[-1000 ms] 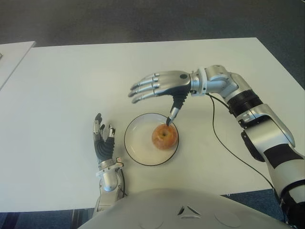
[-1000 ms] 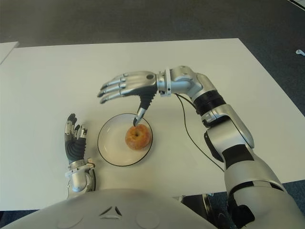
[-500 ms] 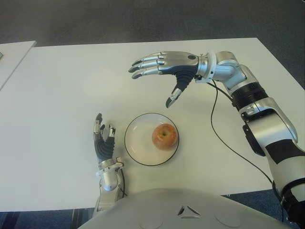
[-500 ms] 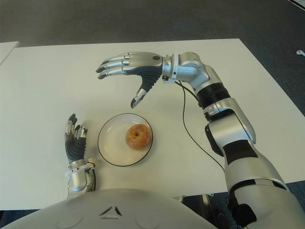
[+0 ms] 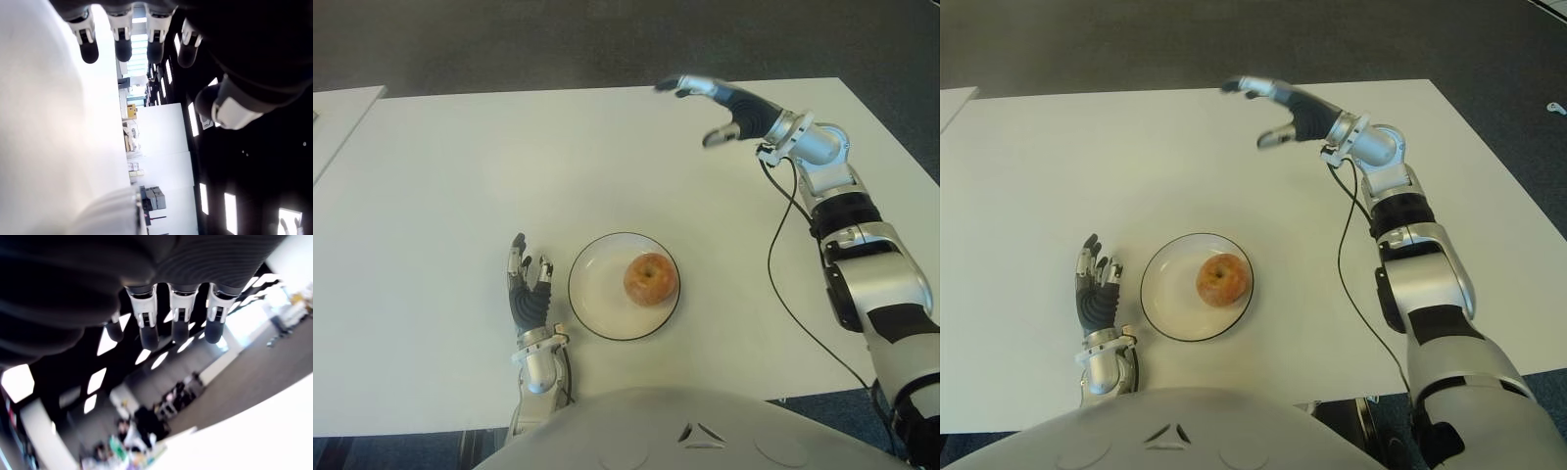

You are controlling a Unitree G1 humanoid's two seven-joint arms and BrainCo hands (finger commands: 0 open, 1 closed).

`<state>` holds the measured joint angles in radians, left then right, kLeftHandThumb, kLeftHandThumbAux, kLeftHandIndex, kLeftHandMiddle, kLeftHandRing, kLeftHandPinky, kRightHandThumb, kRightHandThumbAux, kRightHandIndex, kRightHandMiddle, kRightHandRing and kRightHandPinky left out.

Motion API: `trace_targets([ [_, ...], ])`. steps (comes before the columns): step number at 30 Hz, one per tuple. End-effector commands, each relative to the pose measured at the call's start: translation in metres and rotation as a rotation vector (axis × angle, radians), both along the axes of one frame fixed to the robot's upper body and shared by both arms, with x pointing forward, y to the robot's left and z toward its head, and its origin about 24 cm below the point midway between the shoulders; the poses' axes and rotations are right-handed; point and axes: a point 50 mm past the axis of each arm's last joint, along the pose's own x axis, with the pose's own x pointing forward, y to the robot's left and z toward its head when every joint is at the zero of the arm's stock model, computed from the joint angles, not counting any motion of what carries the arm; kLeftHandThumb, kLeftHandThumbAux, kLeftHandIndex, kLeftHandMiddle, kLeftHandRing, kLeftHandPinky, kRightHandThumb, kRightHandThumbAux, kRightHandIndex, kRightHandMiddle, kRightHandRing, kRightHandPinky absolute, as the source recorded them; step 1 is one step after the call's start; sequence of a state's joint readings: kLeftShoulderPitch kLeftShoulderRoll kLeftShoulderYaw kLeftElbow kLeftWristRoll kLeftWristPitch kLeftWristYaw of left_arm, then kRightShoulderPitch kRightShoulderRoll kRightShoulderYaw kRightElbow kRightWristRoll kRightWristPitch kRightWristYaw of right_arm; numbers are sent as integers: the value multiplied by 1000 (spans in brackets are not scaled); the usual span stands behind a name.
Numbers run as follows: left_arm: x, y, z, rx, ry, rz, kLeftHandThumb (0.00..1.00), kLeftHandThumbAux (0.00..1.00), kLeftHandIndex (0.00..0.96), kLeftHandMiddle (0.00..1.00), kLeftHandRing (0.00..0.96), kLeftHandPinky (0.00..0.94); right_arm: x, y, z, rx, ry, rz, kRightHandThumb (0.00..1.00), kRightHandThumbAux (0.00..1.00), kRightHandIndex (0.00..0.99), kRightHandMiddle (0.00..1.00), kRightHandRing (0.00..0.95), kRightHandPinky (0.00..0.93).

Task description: Put the apples into the plate.

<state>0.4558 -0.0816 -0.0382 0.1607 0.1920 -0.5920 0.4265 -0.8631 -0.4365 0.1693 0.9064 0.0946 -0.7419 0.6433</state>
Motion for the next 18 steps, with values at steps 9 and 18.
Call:
trace_targets([
  [9,-10,-3,-12,-34,105,-16,13,436,21,0,0,0,-25,-8,-124,656,480,-376,135,377,19,9,0,0],
  [18,-9,2,-1,37,18,1,10,359,0,0,0,0,-48,5,-158,846,621,-488,145,424,36,38,0,0],
])
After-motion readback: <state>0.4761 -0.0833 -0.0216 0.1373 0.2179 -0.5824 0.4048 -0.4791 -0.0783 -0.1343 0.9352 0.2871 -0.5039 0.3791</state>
